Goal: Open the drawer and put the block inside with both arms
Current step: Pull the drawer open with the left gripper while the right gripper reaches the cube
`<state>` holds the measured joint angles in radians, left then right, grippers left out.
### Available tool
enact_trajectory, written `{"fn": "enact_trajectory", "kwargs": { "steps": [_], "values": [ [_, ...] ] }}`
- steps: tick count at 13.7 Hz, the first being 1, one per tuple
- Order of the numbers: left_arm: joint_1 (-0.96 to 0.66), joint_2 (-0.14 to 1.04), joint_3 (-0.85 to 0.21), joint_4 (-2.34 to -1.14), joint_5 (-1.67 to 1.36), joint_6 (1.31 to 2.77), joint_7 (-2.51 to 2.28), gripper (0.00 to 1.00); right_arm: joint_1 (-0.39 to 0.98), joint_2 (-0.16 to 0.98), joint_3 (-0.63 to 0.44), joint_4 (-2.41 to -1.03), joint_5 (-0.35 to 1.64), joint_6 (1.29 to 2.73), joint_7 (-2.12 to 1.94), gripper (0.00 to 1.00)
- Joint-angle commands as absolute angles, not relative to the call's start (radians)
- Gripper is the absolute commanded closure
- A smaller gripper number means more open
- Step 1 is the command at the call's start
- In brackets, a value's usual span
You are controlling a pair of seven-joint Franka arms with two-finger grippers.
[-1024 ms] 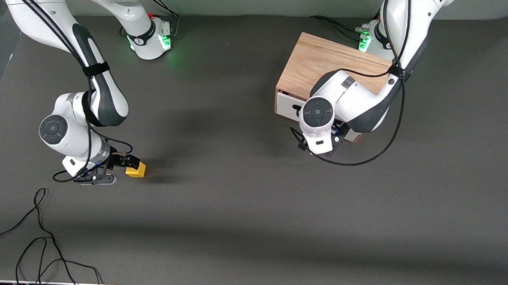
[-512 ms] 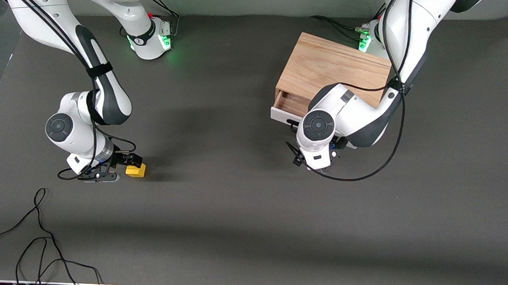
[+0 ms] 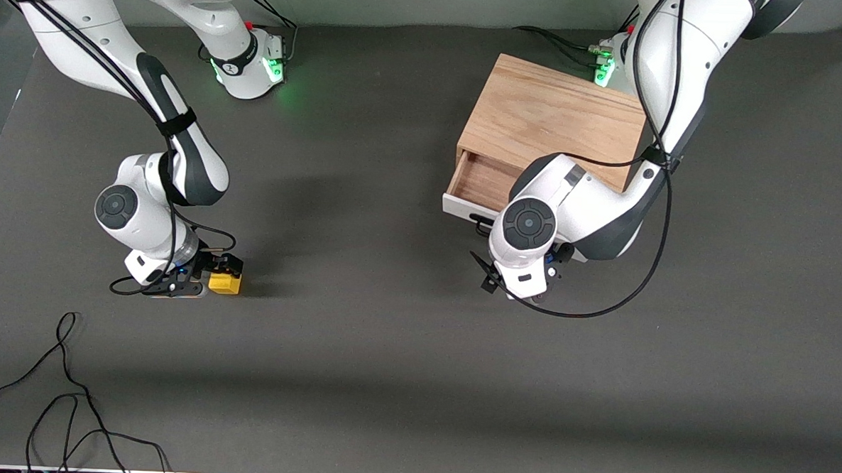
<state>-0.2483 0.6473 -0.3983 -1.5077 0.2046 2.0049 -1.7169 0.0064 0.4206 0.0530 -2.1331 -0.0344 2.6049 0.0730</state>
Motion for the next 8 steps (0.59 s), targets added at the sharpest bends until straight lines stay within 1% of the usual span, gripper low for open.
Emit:
{"fn": "enact_trajectory", "kwargs": {
  "steps": [1,4,6,8],
  "values": [
    [-0.261,0.683,-0.382,-1.433,0.253,2.074,-1.718,0.0,-0.002,0.437,0.055,-2.135,-0.034,2.625,0.094,0.0],
    [-0.261,0.684,-0.38,-1.433,0.265,2.12,-1.72,0.0,0.002,0.454,0.054,-2.132,-0.034,2.628,0.092,0.0],
    [-0.259,0.689,-0.379,-1.431,0.271,2.157,-1.72,0.0,-0.002,0.475,0.049,-2.135,-0.034,2.683,0.092,0.0],
    [-0.261,0.69,-0.379,-1.43,0.276,2.186,-1.718,0.0,-0.003,0.479,0.049,-2.134,-0.034,2.688,0.092,0.0]
  ]
}}
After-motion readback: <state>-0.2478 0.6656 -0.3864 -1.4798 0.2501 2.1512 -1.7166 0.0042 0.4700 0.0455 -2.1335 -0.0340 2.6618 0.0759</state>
